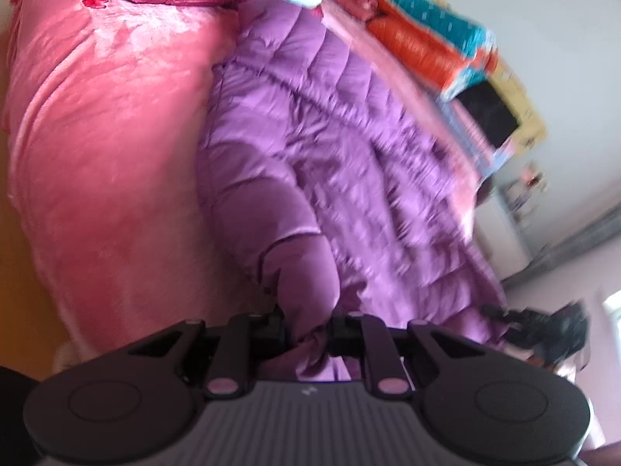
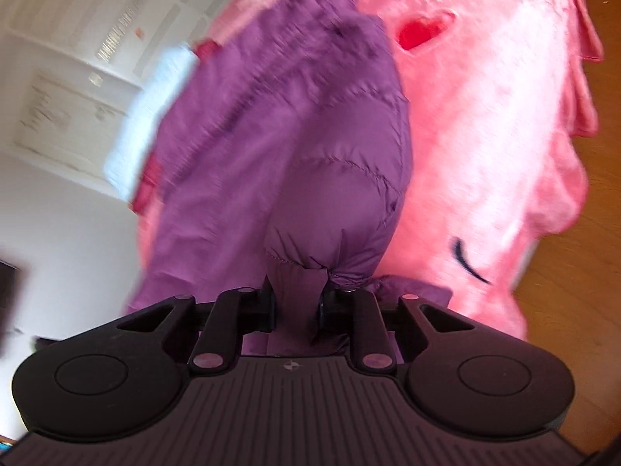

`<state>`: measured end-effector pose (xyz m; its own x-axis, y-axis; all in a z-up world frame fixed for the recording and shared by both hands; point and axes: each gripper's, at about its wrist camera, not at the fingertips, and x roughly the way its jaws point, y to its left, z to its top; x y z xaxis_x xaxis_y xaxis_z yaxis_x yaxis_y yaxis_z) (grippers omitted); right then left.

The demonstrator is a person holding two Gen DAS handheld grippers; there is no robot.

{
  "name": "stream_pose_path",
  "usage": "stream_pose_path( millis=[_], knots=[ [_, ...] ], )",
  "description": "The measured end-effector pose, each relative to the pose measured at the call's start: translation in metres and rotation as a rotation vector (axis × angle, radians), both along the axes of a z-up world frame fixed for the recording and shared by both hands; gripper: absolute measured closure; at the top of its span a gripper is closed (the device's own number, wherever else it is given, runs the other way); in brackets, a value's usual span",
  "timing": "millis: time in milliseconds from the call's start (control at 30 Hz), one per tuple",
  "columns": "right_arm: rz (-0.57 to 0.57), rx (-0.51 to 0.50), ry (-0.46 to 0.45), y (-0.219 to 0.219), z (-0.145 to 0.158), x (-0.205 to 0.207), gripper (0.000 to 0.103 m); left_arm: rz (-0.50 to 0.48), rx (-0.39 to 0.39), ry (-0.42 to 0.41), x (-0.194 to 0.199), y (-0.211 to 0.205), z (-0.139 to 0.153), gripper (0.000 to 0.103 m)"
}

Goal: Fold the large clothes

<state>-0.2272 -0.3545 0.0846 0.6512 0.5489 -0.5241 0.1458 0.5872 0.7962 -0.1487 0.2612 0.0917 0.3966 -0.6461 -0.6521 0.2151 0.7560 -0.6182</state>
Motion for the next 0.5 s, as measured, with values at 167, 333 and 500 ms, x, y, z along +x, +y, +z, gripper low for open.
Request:
stream_pose_path(
  millis=[167, 333, 500],
  knots=[
    [-0.072, 0.154, -0.129, 0.0, 0.015, 0.019, 0.082, 0.039, -0.172, -0.034, 0.018, 0.003, 0.025, 0.089],
    [-0.137, 0.234, -0.272, 0.004, 0.035, 0.052, 0.082, 0.065, -0.268, -0.09, 0.051, -0.003, 0.051, 0.089],
    [-0.215, 0.313, -0.39, 0.0, 0.039, 0.092, 0.082, 0.115, -0.316, -0.116, 0.098, -0.015, 0.067, 0.089]
  ],
)
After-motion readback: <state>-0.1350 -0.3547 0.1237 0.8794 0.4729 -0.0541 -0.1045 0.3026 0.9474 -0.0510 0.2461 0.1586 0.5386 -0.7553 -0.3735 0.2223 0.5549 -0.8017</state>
